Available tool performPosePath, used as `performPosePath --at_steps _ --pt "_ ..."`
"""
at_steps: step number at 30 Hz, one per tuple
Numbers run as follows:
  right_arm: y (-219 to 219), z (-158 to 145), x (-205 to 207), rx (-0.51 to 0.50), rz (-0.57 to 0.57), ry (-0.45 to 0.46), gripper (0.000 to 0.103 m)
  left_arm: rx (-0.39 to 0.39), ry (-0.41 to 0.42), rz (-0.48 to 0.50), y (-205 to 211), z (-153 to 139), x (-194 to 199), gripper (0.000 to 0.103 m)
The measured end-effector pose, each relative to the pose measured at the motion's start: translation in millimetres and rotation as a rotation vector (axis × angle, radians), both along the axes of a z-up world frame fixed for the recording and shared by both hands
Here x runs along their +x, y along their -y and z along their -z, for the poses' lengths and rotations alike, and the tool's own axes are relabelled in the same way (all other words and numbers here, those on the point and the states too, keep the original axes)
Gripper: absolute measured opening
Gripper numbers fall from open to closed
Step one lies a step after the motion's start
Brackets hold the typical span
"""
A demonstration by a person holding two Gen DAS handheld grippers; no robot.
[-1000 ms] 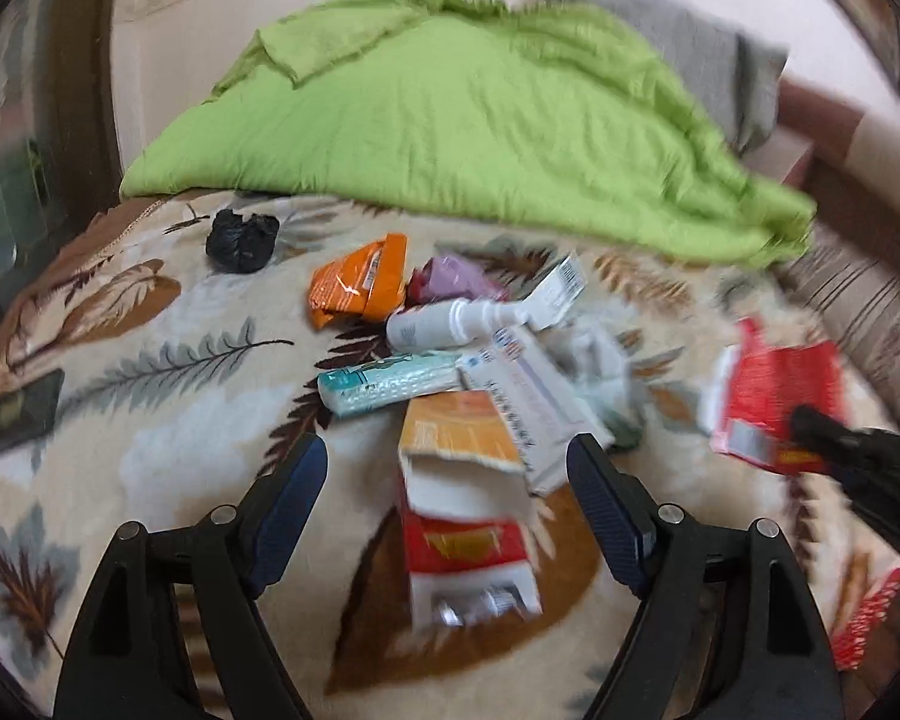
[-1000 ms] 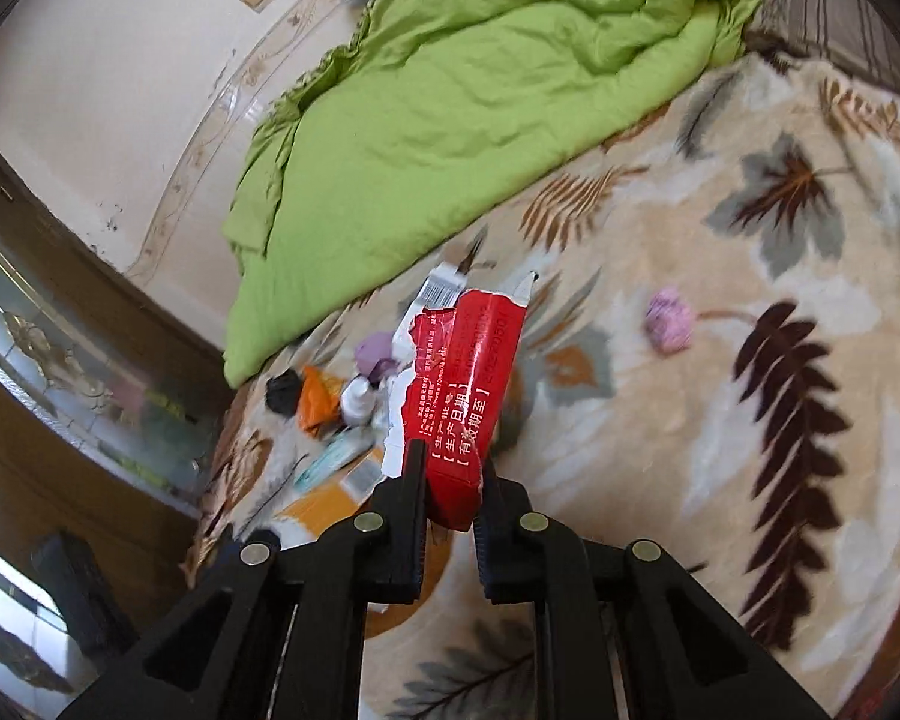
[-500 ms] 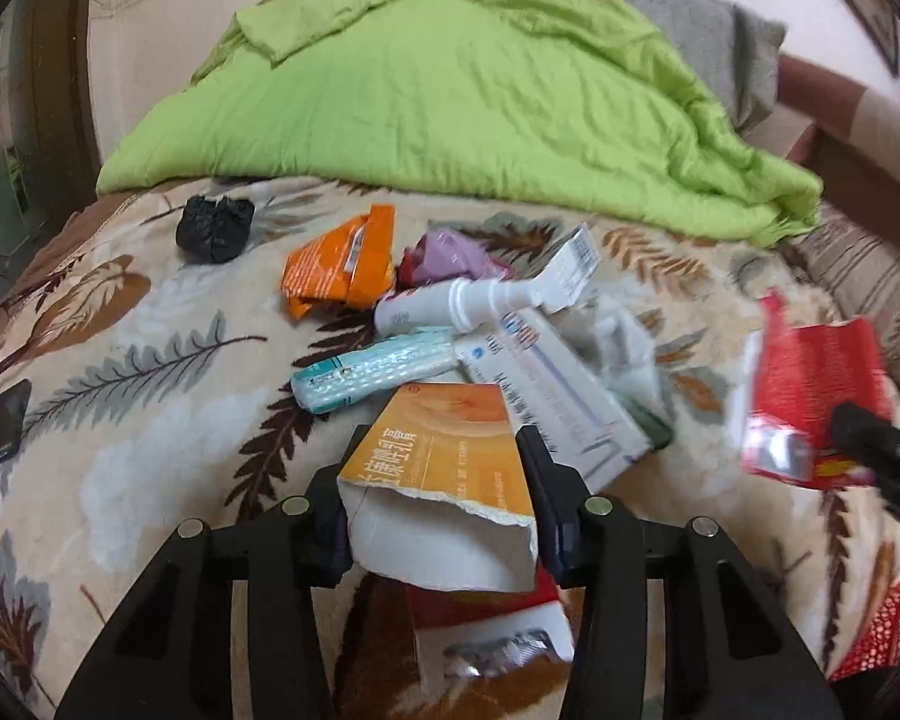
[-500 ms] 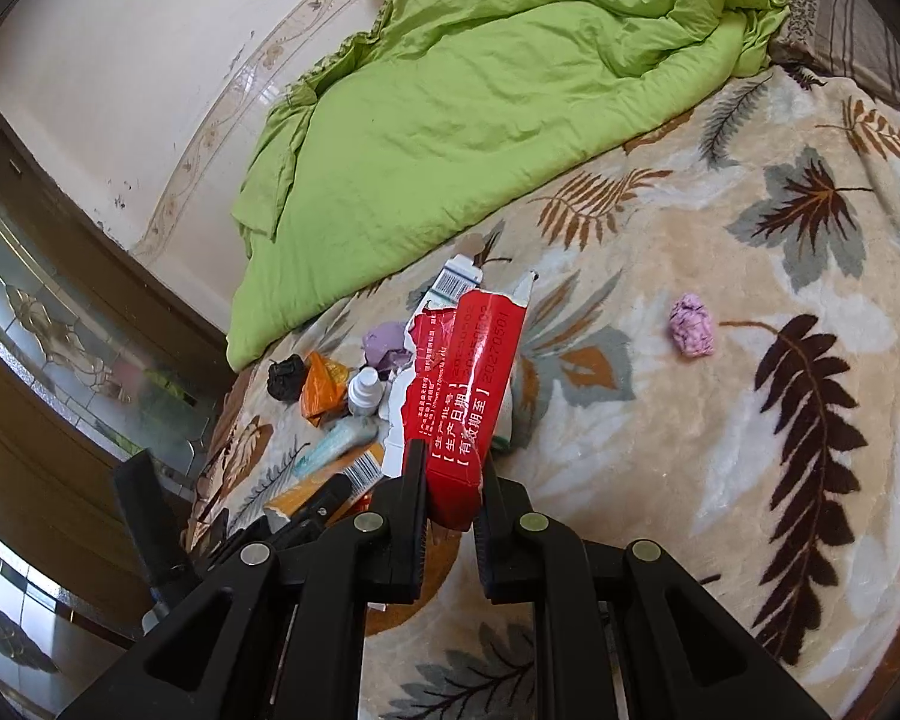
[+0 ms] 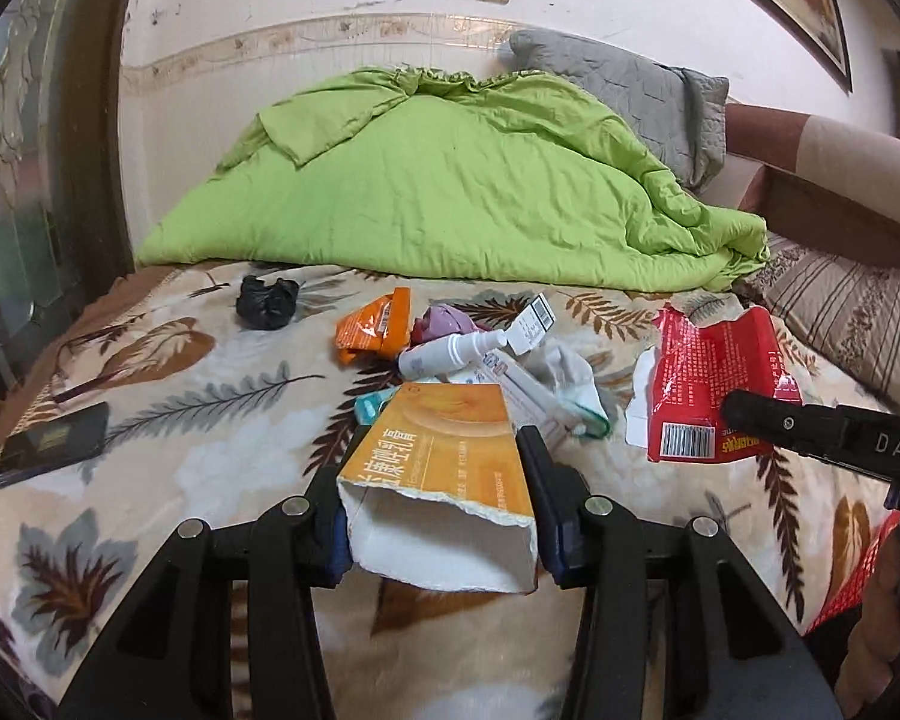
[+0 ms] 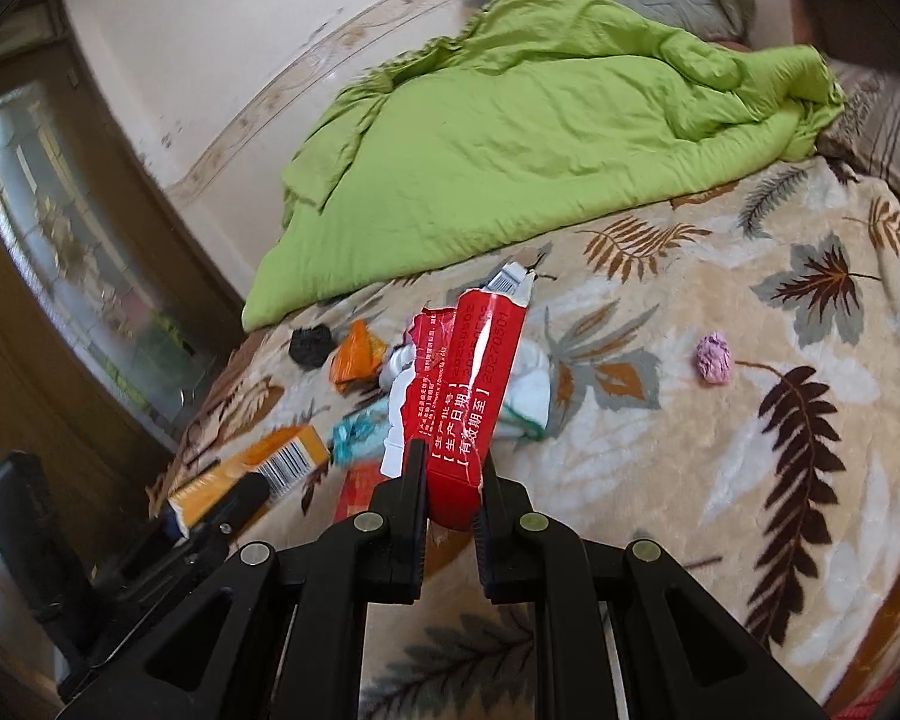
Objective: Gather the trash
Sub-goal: 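Lift the red wrapper with the right gripper while the left gripper grasps an orange box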
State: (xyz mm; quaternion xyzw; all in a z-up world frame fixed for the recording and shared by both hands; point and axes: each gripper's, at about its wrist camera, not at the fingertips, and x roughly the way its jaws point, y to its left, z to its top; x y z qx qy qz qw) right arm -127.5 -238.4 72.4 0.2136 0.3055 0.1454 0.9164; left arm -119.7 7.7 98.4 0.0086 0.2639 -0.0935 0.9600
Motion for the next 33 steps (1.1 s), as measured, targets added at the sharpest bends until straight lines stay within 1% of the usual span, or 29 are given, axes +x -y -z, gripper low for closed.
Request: performPosePath --at_steps 4,6,8,11,13,18,21,33 --pt "-6 1 -20 -0.064 -0.015 0.016 0.014 0.025 0.033 -0.002 2 -2 -11 0.046" --pt "-5 2 -28 -0.082 -0.016 0.023 0.014 0.031 0.042 -0.004 3 -2 -13 0.046" --pt "-3 2 -34 -0.078 -0.020 0.029 0.014 0.036 0.042 0.000 5 -1 -12 0.046" --pt "-4 -1 -40 -0.100 -0.019 0.052 0.014 0.077 0.057 -0.001 12 2 -13 0.046" --pt "-6 0 -41 -0.120 -0.021 0.057 0.014 0.087 0.060 0.001 15 4 -14 0.046" --pt "-3 2 -35 -0.098 -0.014 0.041 0.014 0.147 0.091 0.001 23 7 -17 0.046" --pt "-3 2 -34 -0.099 -0.013 0.039 0.014 0.168 0.105 -0.002 24 7 -19 0.046" --pt "-10 4 -33 -0.128 -0.017 0.042 0.014 0.160 0.100 -0.008 18 7 -17 0.046"
